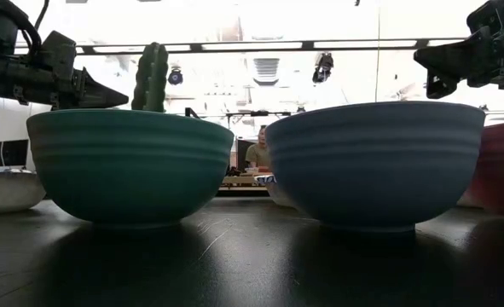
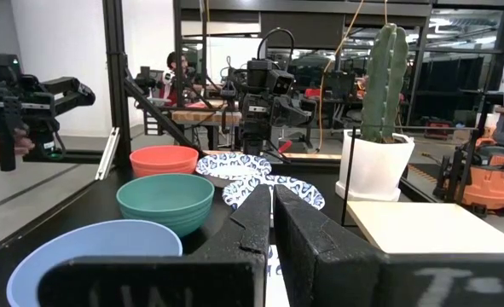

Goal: Place and stack bowls onto a shelf

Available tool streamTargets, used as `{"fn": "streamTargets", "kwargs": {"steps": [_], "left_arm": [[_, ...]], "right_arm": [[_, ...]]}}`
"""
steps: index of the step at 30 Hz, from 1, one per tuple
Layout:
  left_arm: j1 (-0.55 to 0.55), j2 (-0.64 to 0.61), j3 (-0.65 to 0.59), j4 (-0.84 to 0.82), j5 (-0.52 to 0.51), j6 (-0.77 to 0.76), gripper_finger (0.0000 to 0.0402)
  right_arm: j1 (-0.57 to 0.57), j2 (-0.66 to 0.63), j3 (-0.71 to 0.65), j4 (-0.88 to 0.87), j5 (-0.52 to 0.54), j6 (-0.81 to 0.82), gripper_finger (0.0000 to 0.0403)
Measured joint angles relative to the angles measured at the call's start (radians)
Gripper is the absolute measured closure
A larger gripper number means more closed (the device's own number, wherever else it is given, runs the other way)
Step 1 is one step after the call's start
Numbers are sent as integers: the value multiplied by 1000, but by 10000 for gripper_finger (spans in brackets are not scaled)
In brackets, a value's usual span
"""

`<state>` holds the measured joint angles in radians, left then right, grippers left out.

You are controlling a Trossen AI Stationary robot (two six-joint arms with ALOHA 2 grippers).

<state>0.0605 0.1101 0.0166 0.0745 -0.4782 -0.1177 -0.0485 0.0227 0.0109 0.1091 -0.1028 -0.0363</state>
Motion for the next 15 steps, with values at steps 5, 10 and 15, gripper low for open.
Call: {"fn": "streamTargets", "kwargs": {"steps": [5, 10, 15], "left_arm": [[0, 0, 0, 60, 0, -65, 402], [0, 0, 0, 233, 0, -236, 402], [0, 0, 0, 395, -6, -311, 402]], "right_arm": [[0, 1, 0, 41, 0, -13, 394], [0, 0, 0, 157, 16, -14, 394], [0, 1, 14, 204, 154, 57, 394]]}}
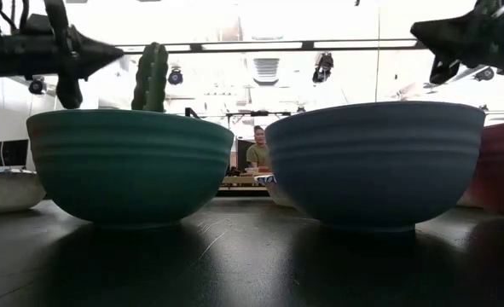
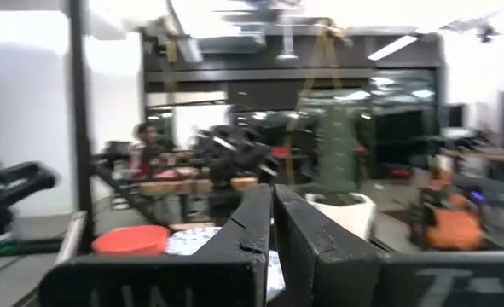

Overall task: Place and stack bowls onto a shelf
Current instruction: Put the white patterned bowl on the shelf

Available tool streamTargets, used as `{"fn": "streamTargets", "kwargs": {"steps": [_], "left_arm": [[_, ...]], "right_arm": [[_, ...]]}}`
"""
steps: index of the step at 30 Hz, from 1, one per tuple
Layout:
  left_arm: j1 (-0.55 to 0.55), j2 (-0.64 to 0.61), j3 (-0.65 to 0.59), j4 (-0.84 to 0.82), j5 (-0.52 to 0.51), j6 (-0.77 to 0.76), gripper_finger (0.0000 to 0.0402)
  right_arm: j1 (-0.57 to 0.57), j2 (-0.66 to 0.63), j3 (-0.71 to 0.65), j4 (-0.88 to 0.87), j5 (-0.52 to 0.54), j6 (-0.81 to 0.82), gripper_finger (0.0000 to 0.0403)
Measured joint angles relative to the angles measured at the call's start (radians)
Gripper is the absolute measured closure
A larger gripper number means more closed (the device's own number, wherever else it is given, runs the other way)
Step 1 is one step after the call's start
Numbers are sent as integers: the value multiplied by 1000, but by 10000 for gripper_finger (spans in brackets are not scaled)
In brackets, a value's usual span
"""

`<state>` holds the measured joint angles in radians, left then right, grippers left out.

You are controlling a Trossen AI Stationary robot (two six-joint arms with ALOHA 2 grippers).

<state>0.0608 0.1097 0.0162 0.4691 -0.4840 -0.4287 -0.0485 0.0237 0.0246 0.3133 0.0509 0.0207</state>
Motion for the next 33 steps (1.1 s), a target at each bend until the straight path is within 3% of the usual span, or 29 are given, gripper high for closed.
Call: {"fn": "streamTargets", "kwargs": {"steps": [10, 16, 20, 25, 33], "left_arm": [[0, 2, 0, 113, 5, -51, 402], [-1, 49, 3, 248, 115, -45, 402], [-1, 108, 70, 203, 147, -51, 402], [-1, 218, 242, -34, 203, -53, 402], [-28, 452, 618, -756, 416, -166, 402]], "right_arm": [[0, 24, 96, 9, 34, -77, 394], [0, 104, 176, 5, 154, -148, 394], [-1, 161, 237, -25, 171, -182, 394], [-1, 219, 326, -116, 182, -190, 394], [0, 262, 431, -303, 187, -152, 394]]}}
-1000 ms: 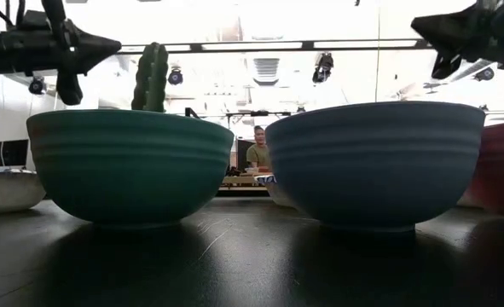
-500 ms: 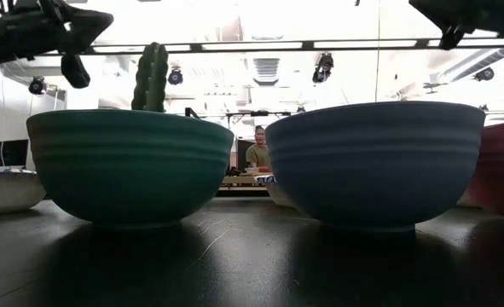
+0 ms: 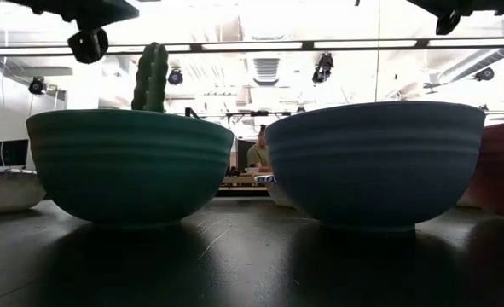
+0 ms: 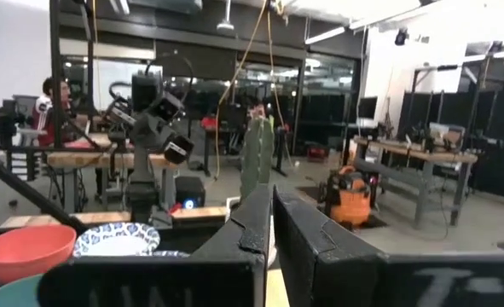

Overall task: Place and stack bowls onto a shelf
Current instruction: Put the white patterned bowl on the shelf

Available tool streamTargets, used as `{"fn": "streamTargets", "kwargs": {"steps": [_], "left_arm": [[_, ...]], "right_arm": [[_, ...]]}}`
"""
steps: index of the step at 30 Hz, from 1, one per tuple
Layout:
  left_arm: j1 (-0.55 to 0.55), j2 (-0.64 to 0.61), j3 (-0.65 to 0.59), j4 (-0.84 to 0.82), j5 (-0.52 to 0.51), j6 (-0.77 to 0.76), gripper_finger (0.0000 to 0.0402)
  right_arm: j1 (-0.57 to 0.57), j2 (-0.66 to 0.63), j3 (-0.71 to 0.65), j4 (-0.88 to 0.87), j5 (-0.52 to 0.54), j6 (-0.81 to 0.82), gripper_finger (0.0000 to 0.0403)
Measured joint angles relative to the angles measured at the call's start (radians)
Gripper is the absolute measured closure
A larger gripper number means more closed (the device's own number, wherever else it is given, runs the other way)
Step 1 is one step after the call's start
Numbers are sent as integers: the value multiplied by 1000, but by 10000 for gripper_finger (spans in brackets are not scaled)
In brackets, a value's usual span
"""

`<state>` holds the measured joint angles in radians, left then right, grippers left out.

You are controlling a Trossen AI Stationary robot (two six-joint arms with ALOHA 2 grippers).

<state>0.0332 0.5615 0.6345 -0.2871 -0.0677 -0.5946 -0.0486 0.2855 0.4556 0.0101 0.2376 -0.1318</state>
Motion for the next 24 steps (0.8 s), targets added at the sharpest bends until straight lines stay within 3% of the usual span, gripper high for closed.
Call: {"fn": "streamTargets", "kwargs": {"steps": [4, 8, 12, 15, 17, 24], "left_arm": [[-78, 155, 135, -240, 131, -51, 402], [-198, 312, 247, -384, 189, -61, 402], [-326, 463, 331, -466, 184, -12, 402], [-383, 564, 361, -491, 104, 22, 401], [-390, 624, 369, -522, 58, 26, 399], [-351, 782, 373, -620, 53, 51, 348]], "right_arm": [[0, -2, -4, -13, 0, 17, 394], [0, -1, -17, -16, 0, 16, 394], [0, -1, -20, -15, 0, 4, 394], [0, -1, -20, -14, 0, -6, 394], [0, -2, -20, -14, 0, -11, 394], [0, -2, -21, -14, 0, -37, 394]]}}
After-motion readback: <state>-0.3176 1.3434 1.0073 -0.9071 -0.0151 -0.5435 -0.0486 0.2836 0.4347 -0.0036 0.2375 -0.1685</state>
